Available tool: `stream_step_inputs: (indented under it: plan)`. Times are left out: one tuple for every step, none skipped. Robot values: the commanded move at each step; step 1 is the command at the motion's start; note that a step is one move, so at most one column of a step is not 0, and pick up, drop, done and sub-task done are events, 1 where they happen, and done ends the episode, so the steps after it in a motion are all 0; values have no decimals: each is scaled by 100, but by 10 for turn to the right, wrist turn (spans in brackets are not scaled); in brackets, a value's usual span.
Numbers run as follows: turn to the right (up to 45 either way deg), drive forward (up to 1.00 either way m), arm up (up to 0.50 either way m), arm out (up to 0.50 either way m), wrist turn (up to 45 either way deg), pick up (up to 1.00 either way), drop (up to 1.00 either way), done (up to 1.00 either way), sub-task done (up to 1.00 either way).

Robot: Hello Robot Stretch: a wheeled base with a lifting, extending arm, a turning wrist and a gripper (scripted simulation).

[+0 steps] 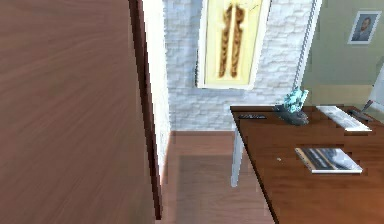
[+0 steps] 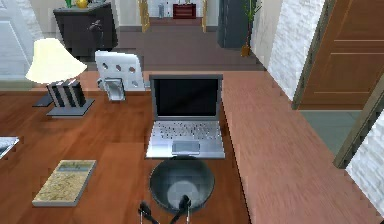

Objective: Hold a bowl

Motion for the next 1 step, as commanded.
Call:
stream_step_inputs:
  plan:
    - [0, 0, 0, 0, 0, 0, 0, 100, 0]
